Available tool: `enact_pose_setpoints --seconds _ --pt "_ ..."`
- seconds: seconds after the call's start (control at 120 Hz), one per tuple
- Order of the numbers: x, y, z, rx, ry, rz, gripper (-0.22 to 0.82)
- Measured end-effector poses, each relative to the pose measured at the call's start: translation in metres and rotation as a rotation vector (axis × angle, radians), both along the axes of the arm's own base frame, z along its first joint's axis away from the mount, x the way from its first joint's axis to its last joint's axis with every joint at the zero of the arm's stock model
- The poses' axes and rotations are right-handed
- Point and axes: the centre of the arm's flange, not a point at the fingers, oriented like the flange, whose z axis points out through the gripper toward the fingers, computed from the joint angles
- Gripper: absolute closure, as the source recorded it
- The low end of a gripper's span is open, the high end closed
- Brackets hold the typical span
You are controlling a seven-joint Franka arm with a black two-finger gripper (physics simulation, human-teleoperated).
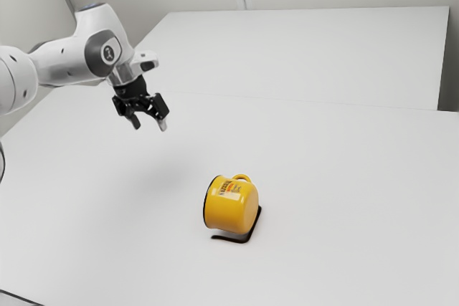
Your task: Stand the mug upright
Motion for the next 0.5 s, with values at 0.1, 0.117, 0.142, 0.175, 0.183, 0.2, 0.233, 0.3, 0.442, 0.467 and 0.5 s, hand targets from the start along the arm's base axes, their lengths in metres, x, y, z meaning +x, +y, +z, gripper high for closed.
enact_pose_setpoints --seconds 0.1,0.117,0.142,0.175,0.183,0.2,0.233,0.3,0.442,0.467,0.5 --pt "-0.008 -0.001 -0.006 -0.014 0.003 0.011 0.00" --pt "-0.010 -0.002 -0.009 -0.017 0.004 0.013 0.00" --pt "-0.013 -0.004 -0.015 -0.035 0.007 0.023 0.00" --pt "-0.018 -0.005 -0.026 -0.070 0.017 0.044 0.00" --pt "-0.019 -0.005 -0.029 -0.079 0.019 0.050 0.00" --pt "-0.022 -0.005 -0.034 -0.098 0.023 0.062 0.00" --pt "-0.029 -0.006 -0.043 -0.139 0.032 0.087 0.00" --pt "-0.043 -0.009 -0.057 -0.216 0.045 0.131 0.00" --pt "-0.057 -0.027 -0.084 -0.390 0.064 0.207 0.00" --pt "-0.058 -0.031 -0.087 -0.418 0.063 0.214 0.00" --pt "-0.058 -0.035 -0.088 -0.451 0.060 0.222 0.00"
